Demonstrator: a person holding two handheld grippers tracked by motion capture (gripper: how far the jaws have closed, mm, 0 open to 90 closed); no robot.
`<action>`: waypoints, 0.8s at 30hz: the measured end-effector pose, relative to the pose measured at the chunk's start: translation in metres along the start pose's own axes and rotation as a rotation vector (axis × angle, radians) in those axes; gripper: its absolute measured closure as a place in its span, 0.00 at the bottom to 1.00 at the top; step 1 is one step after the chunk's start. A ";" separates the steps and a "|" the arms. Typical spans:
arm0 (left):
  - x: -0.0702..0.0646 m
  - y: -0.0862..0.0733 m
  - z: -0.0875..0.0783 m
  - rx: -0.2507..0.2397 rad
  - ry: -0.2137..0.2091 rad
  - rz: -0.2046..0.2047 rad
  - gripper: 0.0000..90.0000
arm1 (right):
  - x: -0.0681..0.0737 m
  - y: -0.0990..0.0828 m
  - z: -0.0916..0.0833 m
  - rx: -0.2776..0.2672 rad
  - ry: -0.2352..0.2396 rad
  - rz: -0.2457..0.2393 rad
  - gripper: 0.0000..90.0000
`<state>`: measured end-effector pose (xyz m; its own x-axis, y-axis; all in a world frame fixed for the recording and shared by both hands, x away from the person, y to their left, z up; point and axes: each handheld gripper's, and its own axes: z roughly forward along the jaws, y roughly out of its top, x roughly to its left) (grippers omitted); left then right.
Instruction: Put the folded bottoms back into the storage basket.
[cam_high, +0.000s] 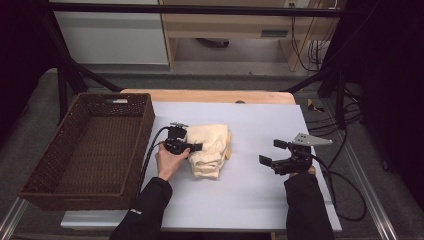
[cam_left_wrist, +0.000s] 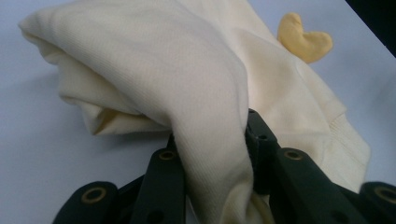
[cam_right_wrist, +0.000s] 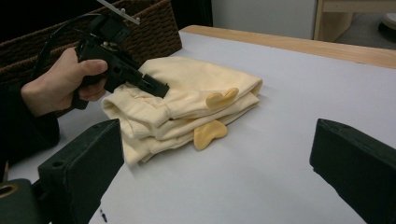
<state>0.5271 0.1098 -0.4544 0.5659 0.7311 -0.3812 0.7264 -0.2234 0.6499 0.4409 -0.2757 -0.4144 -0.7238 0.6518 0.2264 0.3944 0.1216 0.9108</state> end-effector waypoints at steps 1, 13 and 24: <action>-0.001 0.000 0.000 -0.001 0.000 0.002 0.80 | 0.000 0.000 0.000 0.000 0.000 0.000 0.04; -0.007 0.003 -0.005 -0.014 0.000 0.017 0.81 | 0.000 0.000 0.000 -0.002 0.001 0.001 0.04; -0.016 0.008 -0.010 -0.026 -0.011 0.041 0.81 | 0.000 0.000 0.000 -0.004 0.000 0.002 0.04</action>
<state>0.5201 0.1027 -0.4362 0.5994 0.7144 -0.3609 0.6920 -0.2359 0.6823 0.4406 -0.2759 -0.4140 -0.7233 0.6517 0.2281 0.3934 0.1175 0.9118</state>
